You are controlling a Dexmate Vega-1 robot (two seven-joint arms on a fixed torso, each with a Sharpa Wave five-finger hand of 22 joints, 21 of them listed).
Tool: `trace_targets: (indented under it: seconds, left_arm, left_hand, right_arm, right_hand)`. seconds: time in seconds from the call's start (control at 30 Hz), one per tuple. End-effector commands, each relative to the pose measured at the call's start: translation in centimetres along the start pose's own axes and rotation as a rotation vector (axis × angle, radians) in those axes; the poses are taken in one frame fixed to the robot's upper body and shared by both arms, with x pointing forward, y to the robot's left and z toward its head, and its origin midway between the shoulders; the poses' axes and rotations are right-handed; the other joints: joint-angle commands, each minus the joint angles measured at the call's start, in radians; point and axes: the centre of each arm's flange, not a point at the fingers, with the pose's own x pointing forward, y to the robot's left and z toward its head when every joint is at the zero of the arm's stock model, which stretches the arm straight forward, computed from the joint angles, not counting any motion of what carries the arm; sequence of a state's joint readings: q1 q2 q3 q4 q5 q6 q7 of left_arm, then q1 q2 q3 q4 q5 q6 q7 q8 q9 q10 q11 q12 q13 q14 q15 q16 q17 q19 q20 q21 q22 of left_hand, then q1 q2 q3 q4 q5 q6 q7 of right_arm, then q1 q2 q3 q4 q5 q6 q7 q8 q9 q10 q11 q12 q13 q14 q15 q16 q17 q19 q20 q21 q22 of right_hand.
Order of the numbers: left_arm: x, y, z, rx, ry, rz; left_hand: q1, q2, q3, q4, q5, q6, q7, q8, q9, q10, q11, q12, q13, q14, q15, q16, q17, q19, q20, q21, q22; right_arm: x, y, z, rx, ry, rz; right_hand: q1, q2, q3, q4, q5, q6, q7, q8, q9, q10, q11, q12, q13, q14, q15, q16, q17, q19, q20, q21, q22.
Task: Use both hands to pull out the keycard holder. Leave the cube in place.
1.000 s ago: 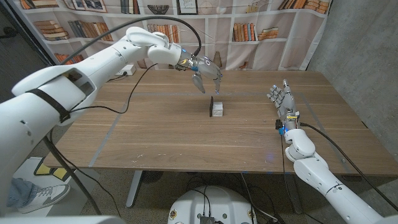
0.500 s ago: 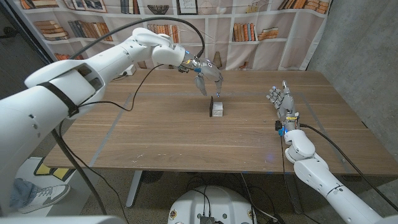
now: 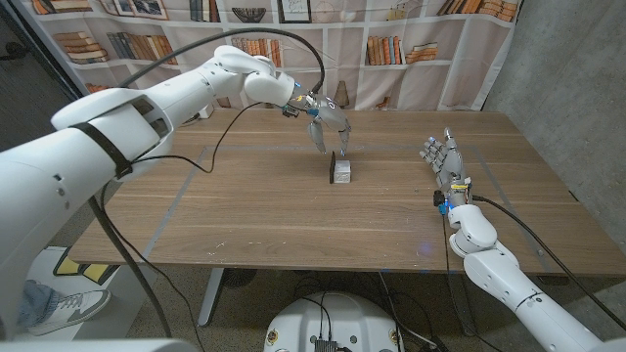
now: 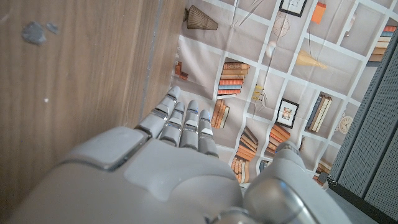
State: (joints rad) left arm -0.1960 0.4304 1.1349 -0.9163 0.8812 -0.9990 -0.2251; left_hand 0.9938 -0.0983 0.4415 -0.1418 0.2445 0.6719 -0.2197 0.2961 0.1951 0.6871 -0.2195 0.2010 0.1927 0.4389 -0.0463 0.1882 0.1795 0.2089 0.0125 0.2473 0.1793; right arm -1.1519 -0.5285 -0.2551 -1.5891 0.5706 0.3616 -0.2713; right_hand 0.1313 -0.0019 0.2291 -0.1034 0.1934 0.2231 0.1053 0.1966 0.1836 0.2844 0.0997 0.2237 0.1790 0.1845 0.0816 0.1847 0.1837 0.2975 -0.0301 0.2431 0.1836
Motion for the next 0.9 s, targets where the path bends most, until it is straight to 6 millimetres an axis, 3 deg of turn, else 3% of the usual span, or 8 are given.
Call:
trace_targets:
  seconds: [0.03,0.67,0.9]
  left_arm:
    - [0.5,-0.9,0.2,0.031,0.01,0.007]
    - [2.3,-2.5,0.7,-0.002,-0.02,0.003]
    - [2.5,-3.0,0.9,-0.001,0.0,0.064]
  left_hand:
    - [0.009,-0.002,0.004,0.005,0.003,0.003,-0.001,0.0,0.004,0.003,0.001,-0.002,0.004,-0.003,-0.148,-0.002,0.001,0.004,-0.004,-0.003,0.002]
    - [0.006,-0.008,-0.004,0.008,0.003,0.008,0.0,-0.001,0.003,0.008,0.002,-0.003,0.004,-0.002,-0.147,0.001,0.001,0.009,-0.009,-0.007,0.002]
    - [0.022,0.006,0.003,0.007,0.003,0.04,0.001,0.009,0.004,0.034,0.002,0.002,0.004,0.025,-0.148,0.009,0.001,0.016,-0.021,-0.011,0.002]
  right_arm:
    - [-0.3,-0.1,-0.1,0.0,0.01,-0.002]
    - [-0.6,-0.1,-0.6,0.013,0.021,0.006]
    - [-0.6,-0.1,-0.7,0.01,0.029,0.007]
  right_hand:
    - [0.004,0.004,0.001,-0.003,-0.001,0.009,0.003,-0.001,0.003,0.01,0.001,-0.005,0.004,0.01,0.001,0.0,0.002,0.011,0.0,-0.002,0.005]
    - [0.005,0.005,0.0,-0.004,-0.002,0.009,0.002,-0.001,0.003,0.008,0.001,-0.007,0.004,0.01,0.001,-0.001,0.002,0.013,0.0,-0.003,0.005]
    - [0.006,0.006,0.0,-0.004,-0.002,0.009,0.002,-0.001,0.003,0.008,0.0,-0.008,0.004,0.01,0.002,-0.001,0.002,0.013,0.001,-0.004,0.005]
